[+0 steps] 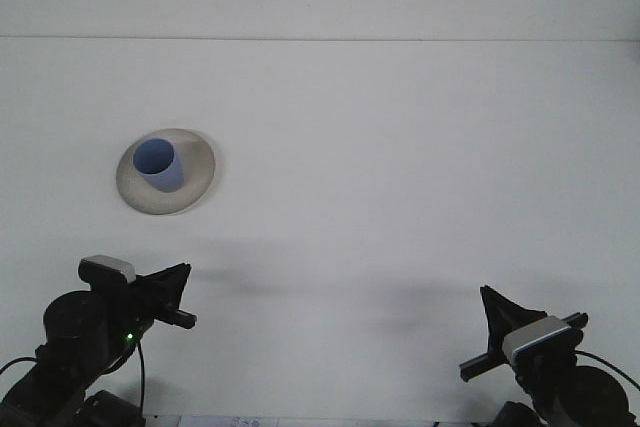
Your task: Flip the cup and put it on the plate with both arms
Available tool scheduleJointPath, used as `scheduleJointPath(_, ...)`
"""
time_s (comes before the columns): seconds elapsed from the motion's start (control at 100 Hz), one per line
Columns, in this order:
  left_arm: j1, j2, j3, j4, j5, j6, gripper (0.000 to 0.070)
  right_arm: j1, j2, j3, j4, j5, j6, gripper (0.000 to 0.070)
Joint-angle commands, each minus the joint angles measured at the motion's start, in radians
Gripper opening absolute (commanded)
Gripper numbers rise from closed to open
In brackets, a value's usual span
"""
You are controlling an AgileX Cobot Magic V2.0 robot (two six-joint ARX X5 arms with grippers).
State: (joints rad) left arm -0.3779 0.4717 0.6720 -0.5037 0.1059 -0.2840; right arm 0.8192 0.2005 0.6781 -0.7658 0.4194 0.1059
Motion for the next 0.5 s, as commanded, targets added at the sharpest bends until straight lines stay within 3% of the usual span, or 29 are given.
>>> scheduleJointPath(0.0, -0.004, 0.002, 0.014, 0.003, 0.0, -0.014, 0.0016, 0.011, 0.003, 0.004, 0.01, 0.0, 0.02, 0.0007)
scheduleJointPath(0.49, -0.004, -0.022, 0.015, 0.129, -0.001, -0.013, 0.0016, 0.011, 0.003, 0.004, 0.011, 0.0, 0.02, 0.0008)
